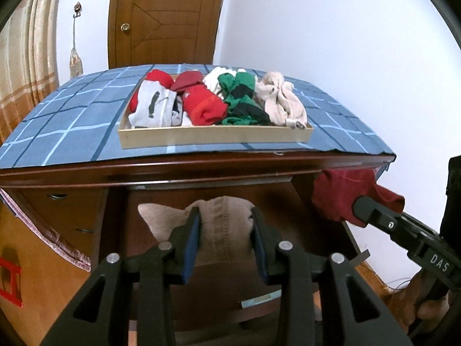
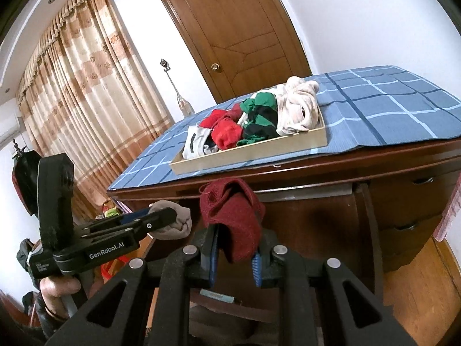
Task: Take underwear out of drawer
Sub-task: 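Lift the beige cloth and maroon sock out of the drawer up toward the tray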
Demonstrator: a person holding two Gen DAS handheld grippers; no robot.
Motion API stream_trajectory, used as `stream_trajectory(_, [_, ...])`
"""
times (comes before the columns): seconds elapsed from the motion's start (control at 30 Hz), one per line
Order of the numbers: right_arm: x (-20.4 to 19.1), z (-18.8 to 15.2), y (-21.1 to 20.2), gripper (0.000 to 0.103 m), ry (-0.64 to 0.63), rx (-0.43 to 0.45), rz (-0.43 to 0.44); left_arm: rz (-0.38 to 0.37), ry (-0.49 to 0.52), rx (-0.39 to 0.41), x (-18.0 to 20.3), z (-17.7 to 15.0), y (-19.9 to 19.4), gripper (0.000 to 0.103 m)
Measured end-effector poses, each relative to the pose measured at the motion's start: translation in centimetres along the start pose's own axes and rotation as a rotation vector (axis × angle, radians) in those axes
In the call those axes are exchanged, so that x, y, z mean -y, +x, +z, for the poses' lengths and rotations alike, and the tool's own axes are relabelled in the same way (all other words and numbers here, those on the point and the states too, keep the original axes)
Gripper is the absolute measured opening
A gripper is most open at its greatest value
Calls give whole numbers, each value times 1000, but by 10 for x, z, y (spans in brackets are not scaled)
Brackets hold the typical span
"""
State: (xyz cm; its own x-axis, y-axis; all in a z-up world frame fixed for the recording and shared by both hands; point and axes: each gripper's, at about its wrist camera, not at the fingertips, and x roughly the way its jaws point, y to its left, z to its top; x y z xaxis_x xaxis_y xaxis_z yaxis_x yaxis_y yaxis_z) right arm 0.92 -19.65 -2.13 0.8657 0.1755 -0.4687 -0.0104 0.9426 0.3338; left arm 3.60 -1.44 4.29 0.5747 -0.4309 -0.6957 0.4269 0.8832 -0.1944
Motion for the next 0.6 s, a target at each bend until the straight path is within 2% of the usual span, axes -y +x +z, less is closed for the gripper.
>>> stream_trajectory(0.4, [-3, 16, 2, 21, -26, 76, -18, -22, -38, 60, -7, 20, 4, 32])
stream_trajectory(0.6, [-4, 27, 11, 21, -22, 85, -11, -24, -34, 82, -8, 29, 8, 32])
